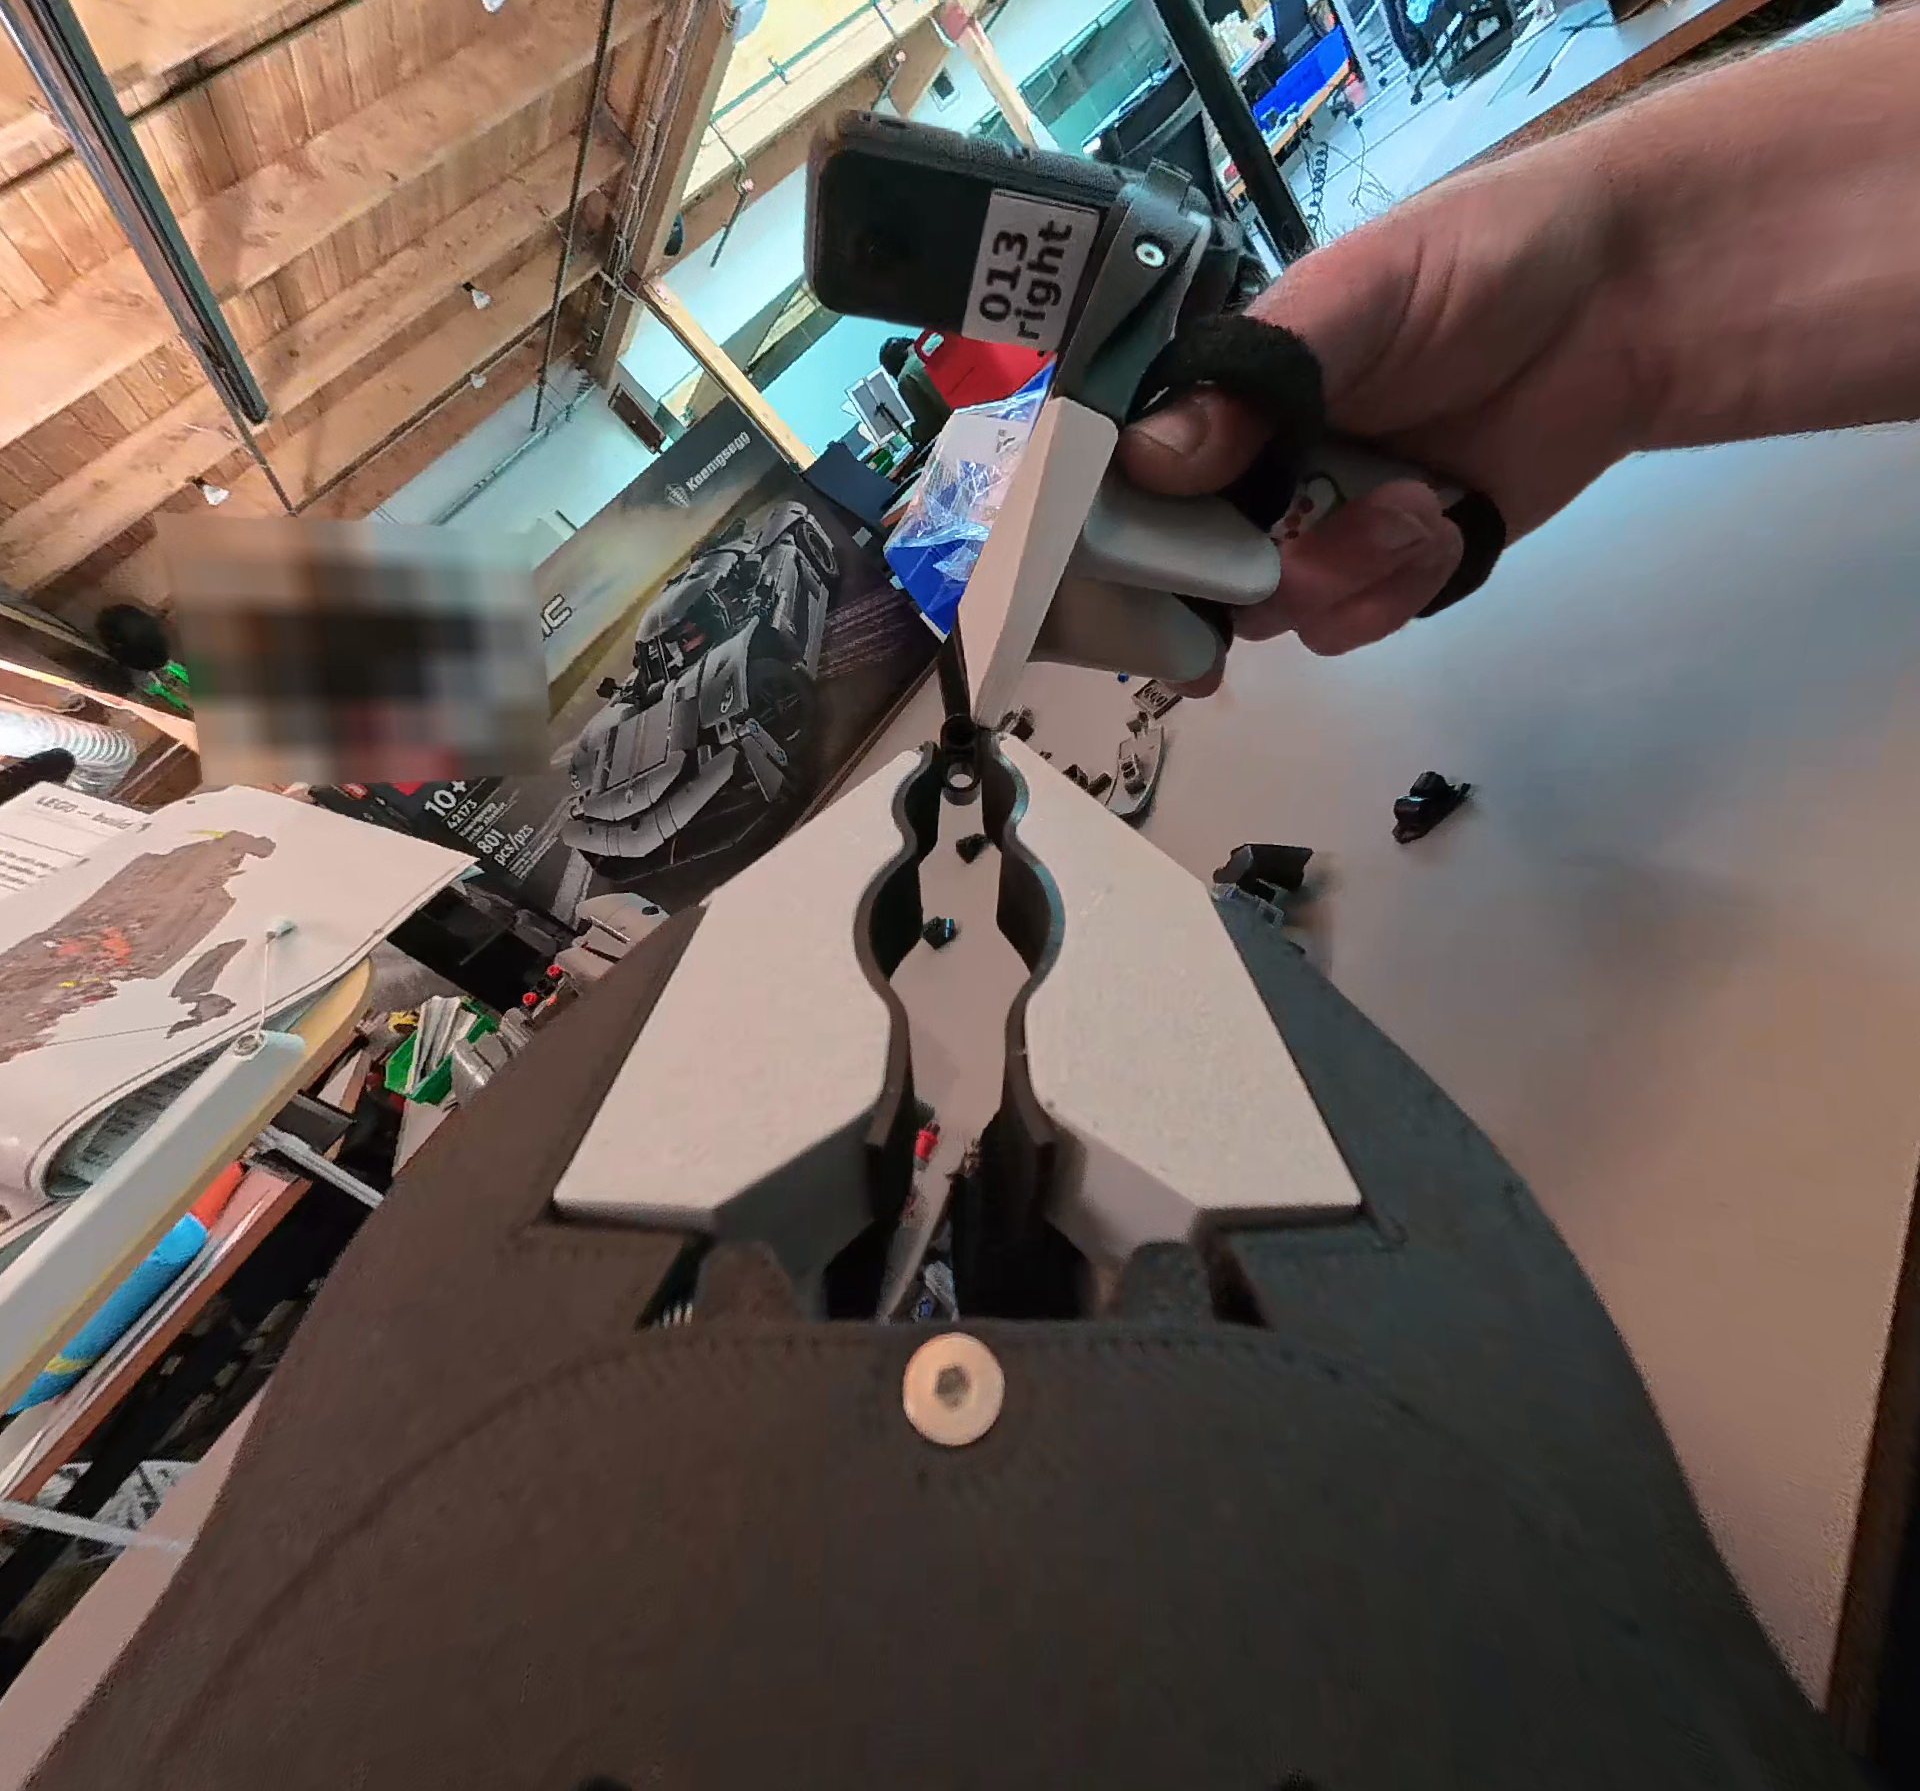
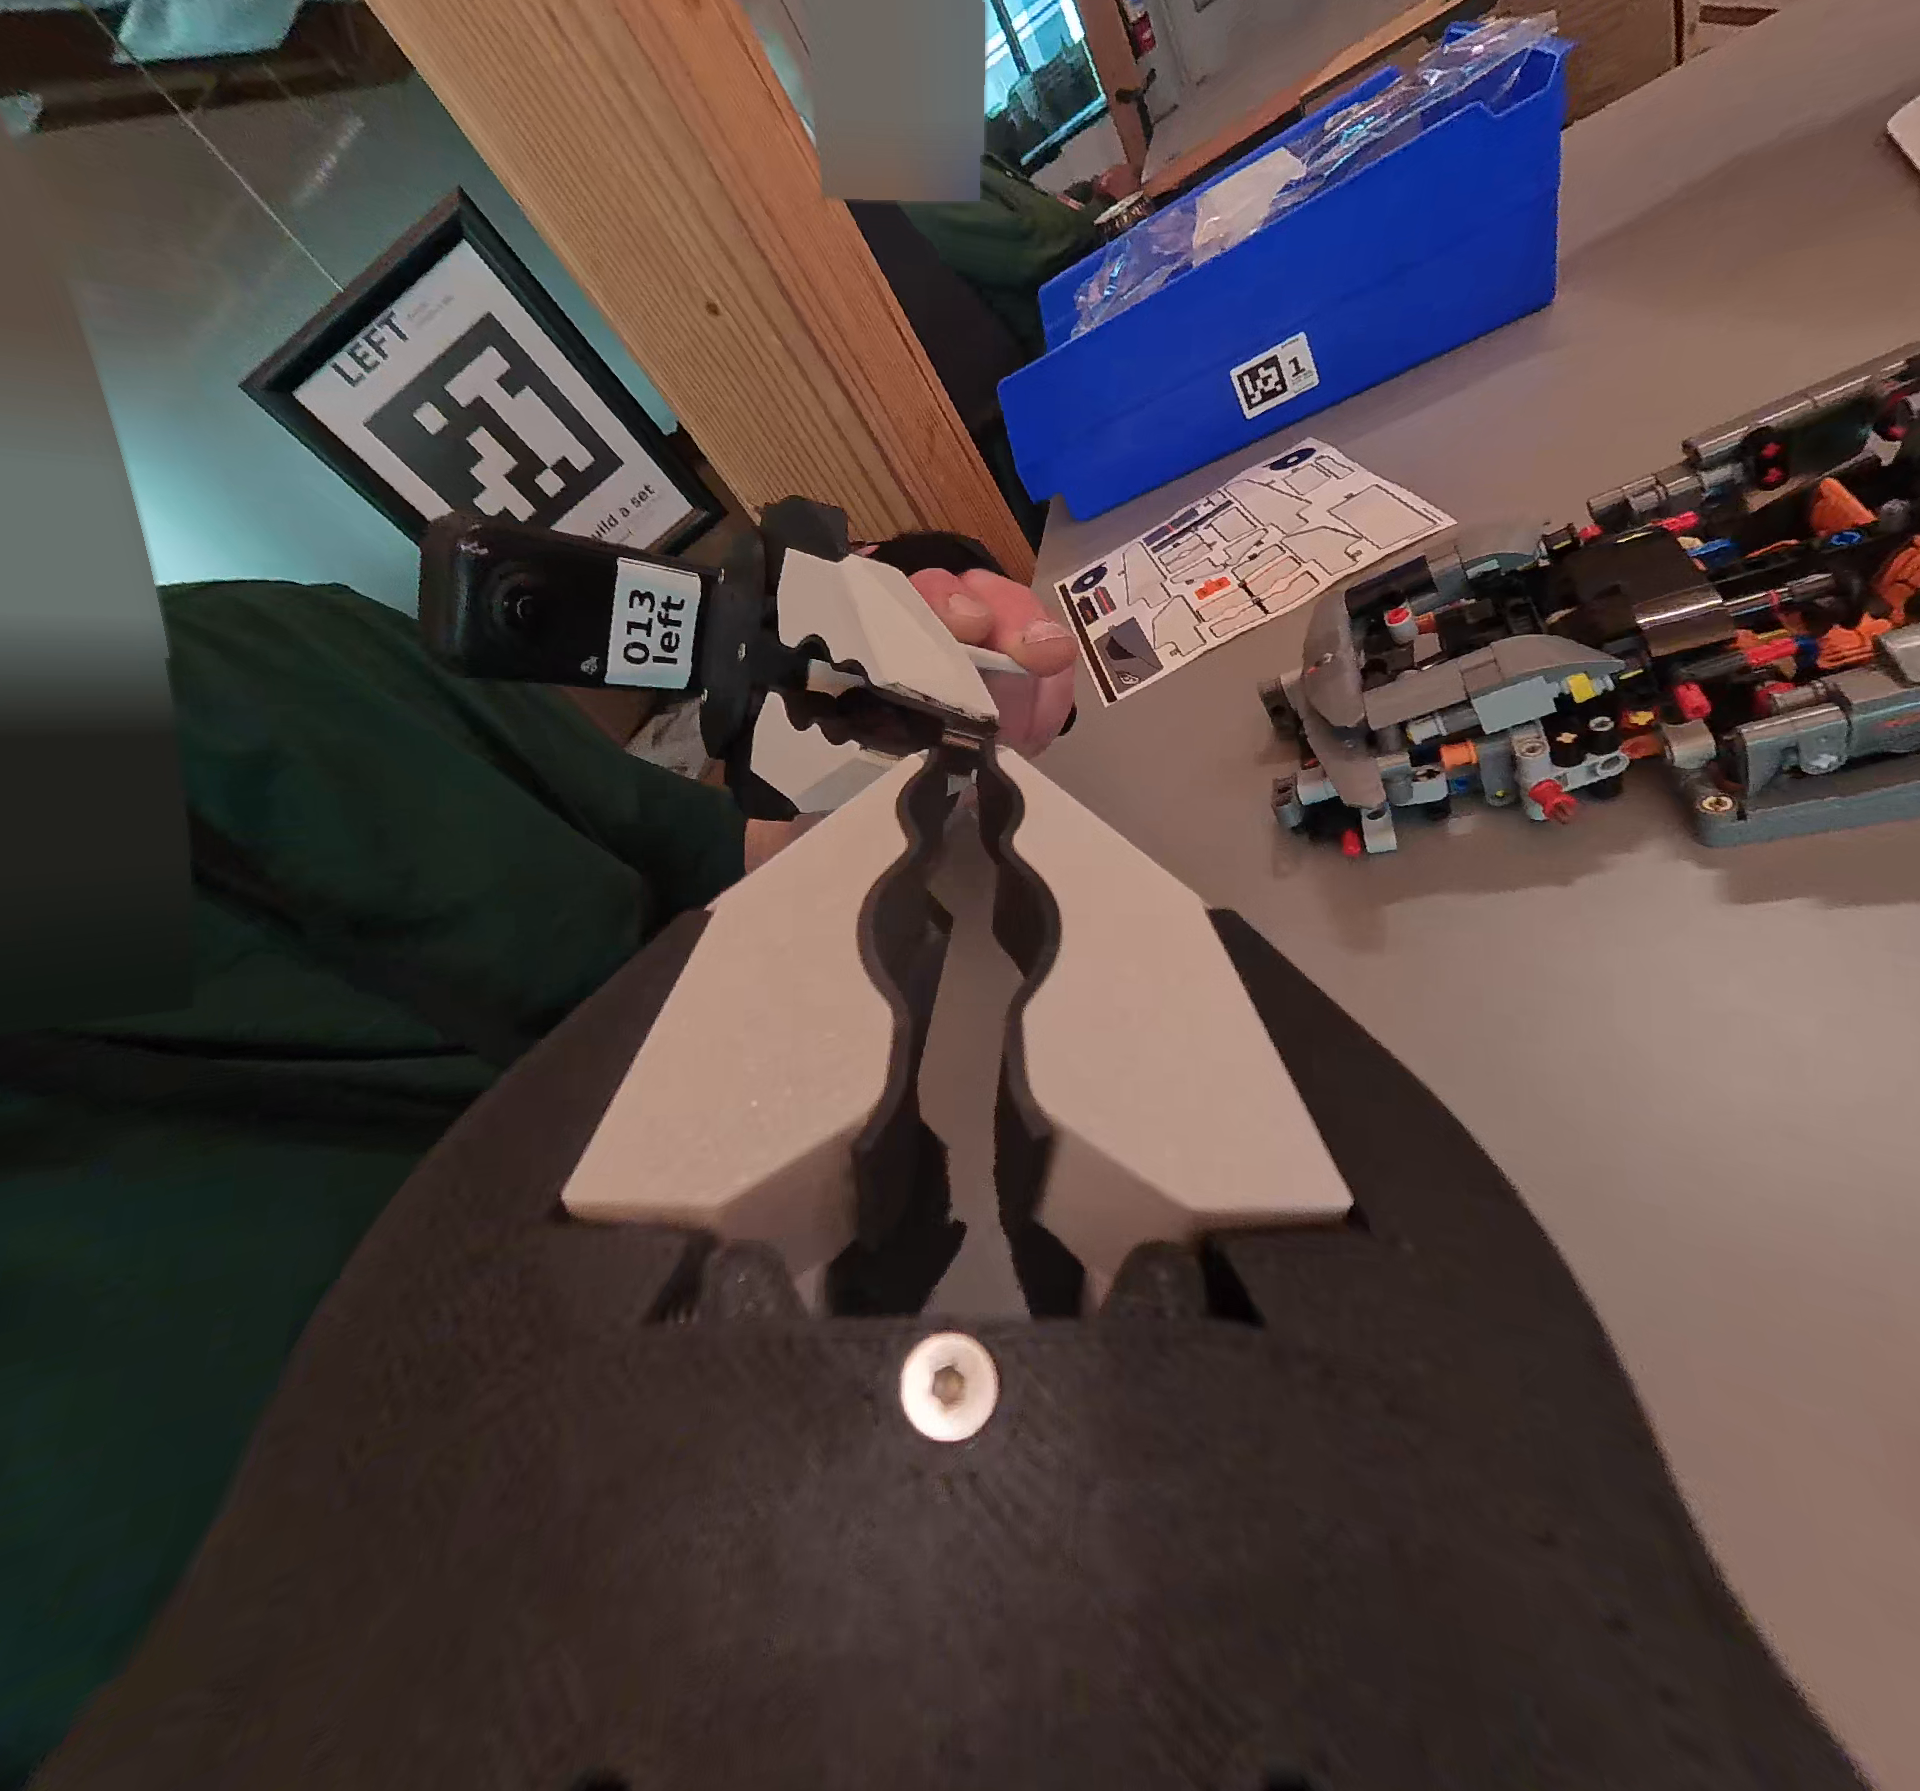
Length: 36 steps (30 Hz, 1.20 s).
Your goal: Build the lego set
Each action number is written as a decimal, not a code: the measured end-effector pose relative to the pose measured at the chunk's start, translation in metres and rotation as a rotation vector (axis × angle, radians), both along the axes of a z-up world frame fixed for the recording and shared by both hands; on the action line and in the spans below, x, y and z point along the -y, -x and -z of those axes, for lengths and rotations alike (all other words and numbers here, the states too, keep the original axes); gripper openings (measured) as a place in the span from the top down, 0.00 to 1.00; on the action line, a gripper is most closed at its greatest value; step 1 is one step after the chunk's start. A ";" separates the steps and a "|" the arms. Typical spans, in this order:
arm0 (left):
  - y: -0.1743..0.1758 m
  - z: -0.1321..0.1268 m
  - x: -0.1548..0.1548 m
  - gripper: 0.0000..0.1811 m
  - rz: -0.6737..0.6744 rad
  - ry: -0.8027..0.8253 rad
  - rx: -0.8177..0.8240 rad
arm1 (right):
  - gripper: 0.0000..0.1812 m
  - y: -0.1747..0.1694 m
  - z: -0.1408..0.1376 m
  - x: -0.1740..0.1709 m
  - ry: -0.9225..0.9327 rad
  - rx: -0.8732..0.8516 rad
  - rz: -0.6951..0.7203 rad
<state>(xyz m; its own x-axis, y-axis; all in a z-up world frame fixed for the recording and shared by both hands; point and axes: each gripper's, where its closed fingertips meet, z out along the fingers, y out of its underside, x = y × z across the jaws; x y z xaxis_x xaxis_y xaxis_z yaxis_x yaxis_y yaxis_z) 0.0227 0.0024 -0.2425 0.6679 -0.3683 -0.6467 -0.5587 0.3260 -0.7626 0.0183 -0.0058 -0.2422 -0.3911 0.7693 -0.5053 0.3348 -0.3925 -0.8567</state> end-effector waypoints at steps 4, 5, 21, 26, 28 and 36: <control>0.000 -0.002 0.001 0.97 0.014 -0.020 -0.014 | 1.00 -0.002 -0.008 -0.003 0.089 -0.058 -0.007; -0.001 -0.002 0.001 0.97 0.019 -0.014 -0.014 | 1.00 -0.002 -0.006 -0.004 0.095 -0.053 -0.003; -0.002 0.012 -0.018 0.97 -0.127 -0.035 -0.223 | 0.96 0.003 0.010 -0.014 0.026 0.058 0.099; -0.005 0.006 -0.019 0.97 -0.112 -0.058 -0.209 | 0.96 0.000 0.005 -0.016 0.062 0.021 0.093; -0.004 0.004 -0.018 0.94 -0.092 -0.051 -0.176 | 0.96 -0.004 0.000 -0.017 0.135 -0.017 0.066; -0.013 -0.006 -0.006 0.97 0.045 -0.068 -0.098 | 0.96 -0.009 -0.010 -0.003 0.316 -0.105 -0.094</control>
<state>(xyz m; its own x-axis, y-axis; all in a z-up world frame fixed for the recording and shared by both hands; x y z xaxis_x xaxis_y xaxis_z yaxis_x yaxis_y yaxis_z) 0.0359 0.0087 -0.2365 0.5838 -0.3495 -0.7328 -0.6134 0.4015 -0.6801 0.0276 -0.0027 -0.2319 -0.5152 0.5395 -0.6660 0.2990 -0.6151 -0.7295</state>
